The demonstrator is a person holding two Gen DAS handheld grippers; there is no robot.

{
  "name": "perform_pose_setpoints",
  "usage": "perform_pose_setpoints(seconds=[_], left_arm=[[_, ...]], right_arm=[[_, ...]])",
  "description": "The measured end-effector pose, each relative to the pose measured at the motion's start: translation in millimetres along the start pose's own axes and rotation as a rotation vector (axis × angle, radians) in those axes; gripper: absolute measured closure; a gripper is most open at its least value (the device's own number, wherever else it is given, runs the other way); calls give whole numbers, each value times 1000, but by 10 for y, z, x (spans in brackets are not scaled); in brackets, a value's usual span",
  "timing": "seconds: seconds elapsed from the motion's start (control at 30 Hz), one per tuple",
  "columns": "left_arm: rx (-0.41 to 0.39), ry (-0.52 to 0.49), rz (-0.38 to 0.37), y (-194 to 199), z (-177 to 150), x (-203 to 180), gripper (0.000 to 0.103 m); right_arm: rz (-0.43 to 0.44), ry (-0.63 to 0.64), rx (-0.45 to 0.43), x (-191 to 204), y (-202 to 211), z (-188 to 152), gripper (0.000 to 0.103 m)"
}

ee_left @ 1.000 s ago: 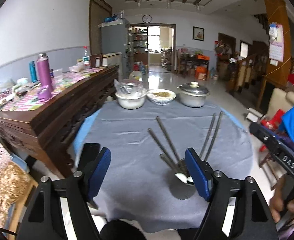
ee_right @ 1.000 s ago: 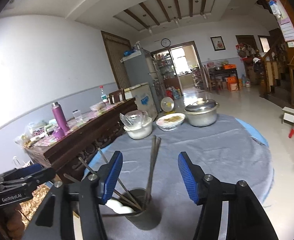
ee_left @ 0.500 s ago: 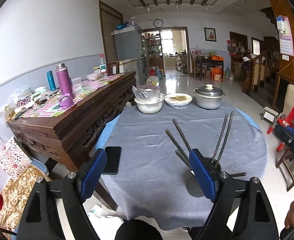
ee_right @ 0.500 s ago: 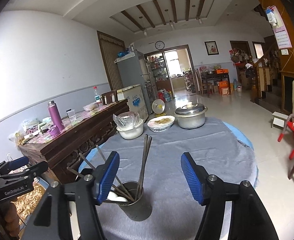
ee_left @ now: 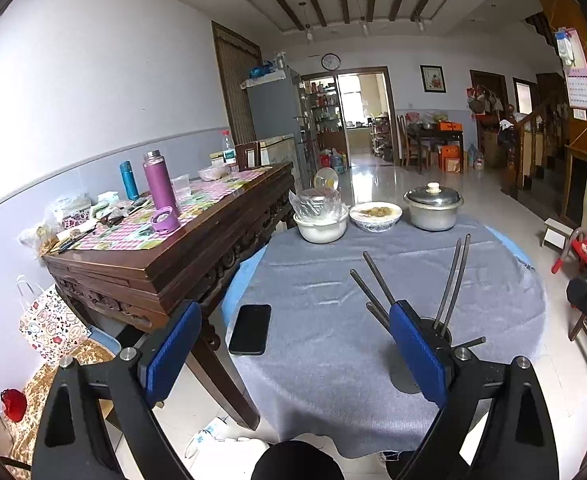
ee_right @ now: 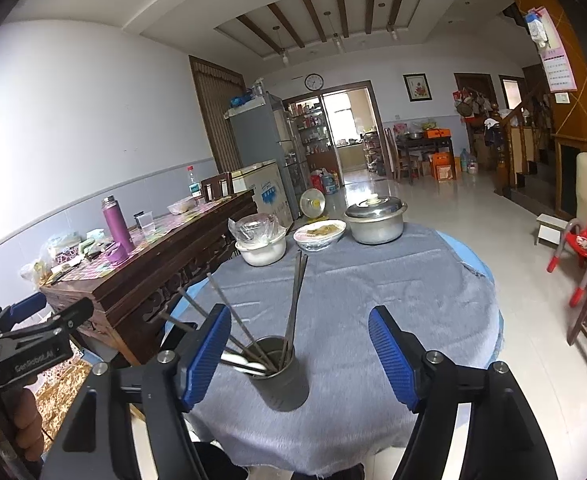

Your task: Organize utensils

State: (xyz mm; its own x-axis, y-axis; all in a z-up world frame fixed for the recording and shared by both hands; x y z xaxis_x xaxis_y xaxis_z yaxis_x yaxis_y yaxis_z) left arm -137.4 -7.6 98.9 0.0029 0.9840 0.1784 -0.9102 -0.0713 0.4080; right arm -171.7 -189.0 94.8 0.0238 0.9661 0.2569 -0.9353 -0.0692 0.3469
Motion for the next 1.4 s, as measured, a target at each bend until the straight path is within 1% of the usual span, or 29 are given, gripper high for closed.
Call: perform_pose_setpoints(seconds=[0.17, 0.2, 0.23, 0.33, 0.5, 0.63, 0.93, 1.07, 1.4], left_arm=[[-29, 2, 6, 212, 11, 80, 8], [-35, 1, 6, 249, 13, 94, 6], [-39, 1, 5, 274, 17, 104, 4], [-48, 12, 2, 301, 34, 148, 4], [-39, 3, 8, 273, -1, 183, 4], [-32, 15, 16, 268, -46, 269, 4], [-25, 49, 28, 254, -110, 469, 4], [-34, 50, 30, 275, -109, 528, 4], [-39, 74, 34, 325, -131, 657, 4]], right_arm=[[1, 24, 9, 173, 204, -71, 27], [1, 27, 8, 194, 233, -76, 27], [5, 29, 7, 226, 272, -85, 25], [13, 39, 9, 310, 340, -118, 23], [4, 36, 48, 381, 271, -197, 23], [-9, 28, 63, 421, 241, -234, 23], [-89, -1, 93, 429, 172, -227, 23], [-99, -23, 105, 433, 154, -207, 23], [-98, -16, 111, 545, 174, -216, 23]])
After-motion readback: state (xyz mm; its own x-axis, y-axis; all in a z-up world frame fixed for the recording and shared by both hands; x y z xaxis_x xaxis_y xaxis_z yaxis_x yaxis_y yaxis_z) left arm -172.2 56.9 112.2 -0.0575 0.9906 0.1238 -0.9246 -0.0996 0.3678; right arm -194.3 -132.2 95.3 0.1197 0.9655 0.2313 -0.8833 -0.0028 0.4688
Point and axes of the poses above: each gripper's, at about its wrist camera, not at the fingertips, and y roughly against the way its jaws point, x to its left, z to its top, the point moved 10 cm from there along -y, roughly the way its jaws point, and after that the axes turned 3 degrees about z, right-handed, at the moved point
